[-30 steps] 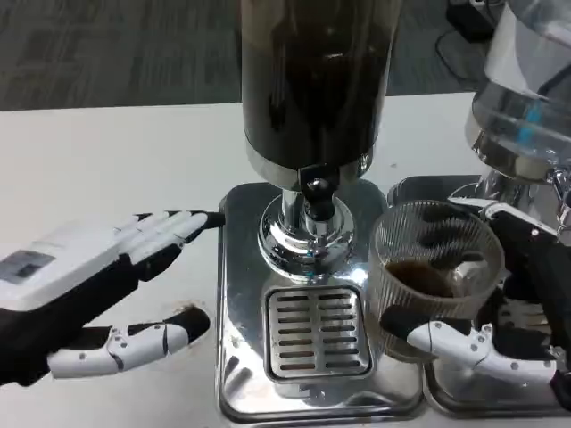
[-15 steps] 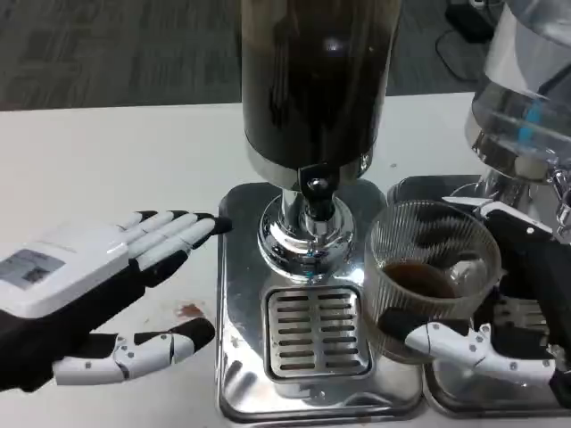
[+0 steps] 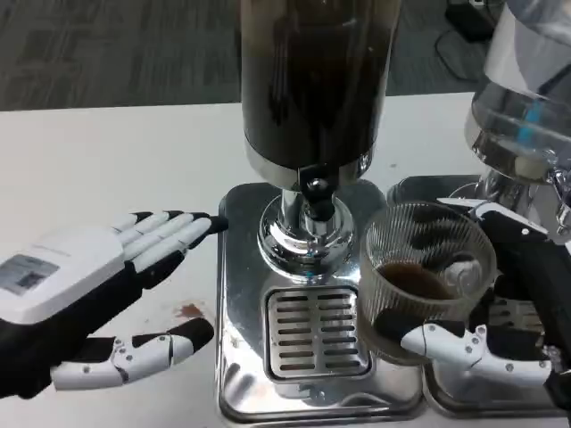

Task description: Grasp the cup under the faucet to collect the drink, then remove the cup.

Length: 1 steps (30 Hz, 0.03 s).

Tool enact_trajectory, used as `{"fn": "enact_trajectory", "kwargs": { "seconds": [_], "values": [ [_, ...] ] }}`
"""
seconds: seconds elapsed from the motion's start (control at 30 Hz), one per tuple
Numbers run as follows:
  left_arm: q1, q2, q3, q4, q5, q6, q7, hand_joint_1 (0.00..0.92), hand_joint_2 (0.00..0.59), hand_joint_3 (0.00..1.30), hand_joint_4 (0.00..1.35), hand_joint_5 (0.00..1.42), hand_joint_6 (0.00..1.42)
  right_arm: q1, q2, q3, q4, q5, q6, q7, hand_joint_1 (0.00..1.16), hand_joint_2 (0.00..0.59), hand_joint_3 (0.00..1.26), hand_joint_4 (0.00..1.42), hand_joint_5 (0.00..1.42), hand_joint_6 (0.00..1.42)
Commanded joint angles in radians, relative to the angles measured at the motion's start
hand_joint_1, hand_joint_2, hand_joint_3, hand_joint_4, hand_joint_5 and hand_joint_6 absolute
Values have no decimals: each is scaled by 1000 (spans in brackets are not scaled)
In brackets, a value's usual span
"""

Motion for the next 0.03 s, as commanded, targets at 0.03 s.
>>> {"fn": "enact_trajectory", "kwargs": {
  "seconds": [0.03],
  "values": [
    [4, -7, 10, -11, -1, 6, 4, 0, 297, 0, 0, 0, 0, -6, 9, 2, -25, 15, -9, -10, 988, 171, 504, 568, 815, 1140]
  ]
}}
